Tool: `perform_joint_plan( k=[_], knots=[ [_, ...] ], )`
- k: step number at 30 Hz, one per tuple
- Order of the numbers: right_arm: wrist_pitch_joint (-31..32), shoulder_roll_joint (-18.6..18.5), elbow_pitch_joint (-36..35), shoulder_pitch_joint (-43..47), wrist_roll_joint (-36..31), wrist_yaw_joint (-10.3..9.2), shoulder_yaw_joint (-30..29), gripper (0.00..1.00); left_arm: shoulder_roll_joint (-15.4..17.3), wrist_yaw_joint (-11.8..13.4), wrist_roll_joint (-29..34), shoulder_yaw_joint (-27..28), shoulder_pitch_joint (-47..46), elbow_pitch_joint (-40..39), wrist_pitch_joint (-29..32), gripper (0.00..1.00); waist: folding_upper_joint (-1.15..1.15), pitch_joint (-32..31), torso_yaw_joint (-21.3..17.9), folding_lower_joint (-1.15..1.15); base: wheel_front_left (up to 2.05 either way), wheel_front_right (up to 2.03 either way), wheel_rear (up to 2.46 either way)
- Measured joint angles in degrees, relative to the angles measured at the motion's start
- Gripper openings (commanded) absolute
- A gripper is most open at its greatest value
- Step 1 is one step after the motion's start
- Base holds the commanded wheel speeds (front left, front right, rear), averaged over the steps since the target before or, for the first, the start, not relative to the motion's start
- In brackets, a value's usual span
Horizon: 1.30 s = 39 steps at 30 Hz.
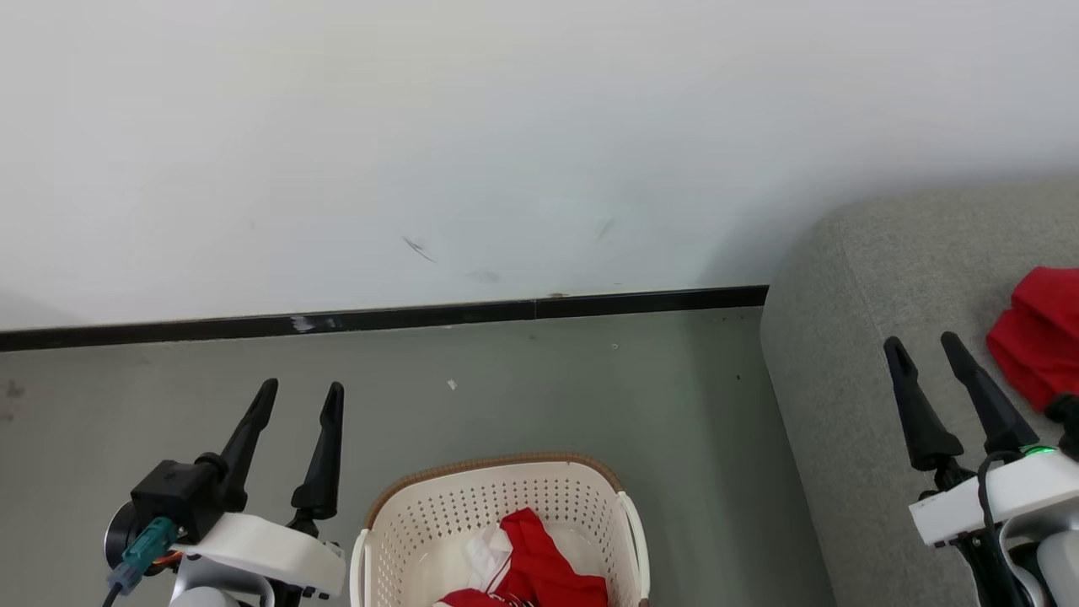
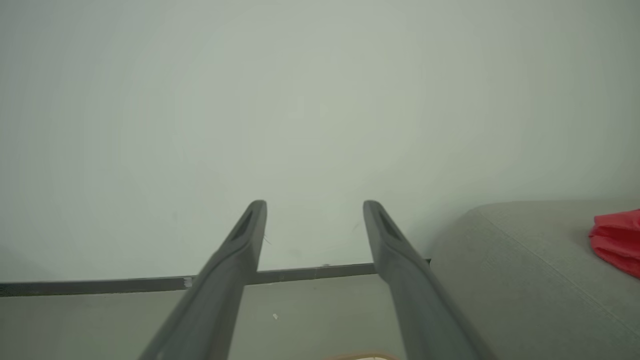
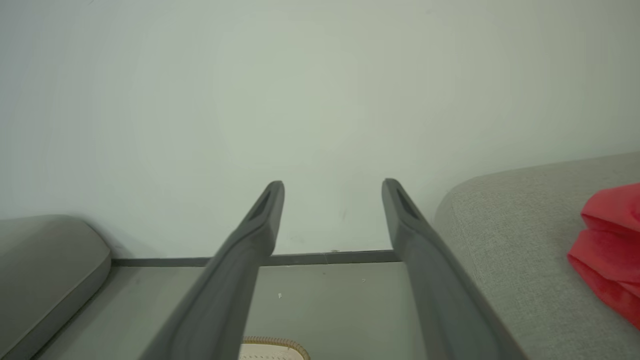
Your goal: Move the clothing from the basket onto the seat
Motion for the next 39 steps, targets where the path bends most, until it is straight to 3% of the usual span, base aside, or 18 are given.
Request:
perform_joint_plan(
  k=[28, 39],
  knots=[
    [0.00, 1.77, -3.98, 3.96, -4.00, 0.00, -0.24, 1.00, -2.91, -0.62, 5.33, 2.86, 3.26, -0.37, 0.00, 1.00, 0.00, -1.00, 0.19, 0.00, 0.00, 0.00, 0.00],
    [0.00, 1.87, -4.67, 3.95, -4.02, 0.00, -0.30, 1.00, -3.58, -2.69, 6.36, 2.83, 3.26, 0.24, 0.00, 1.00, 0.00, -0.32, -0.28, 0.00, 0.00, 0.00, 0.00]
  ],
)
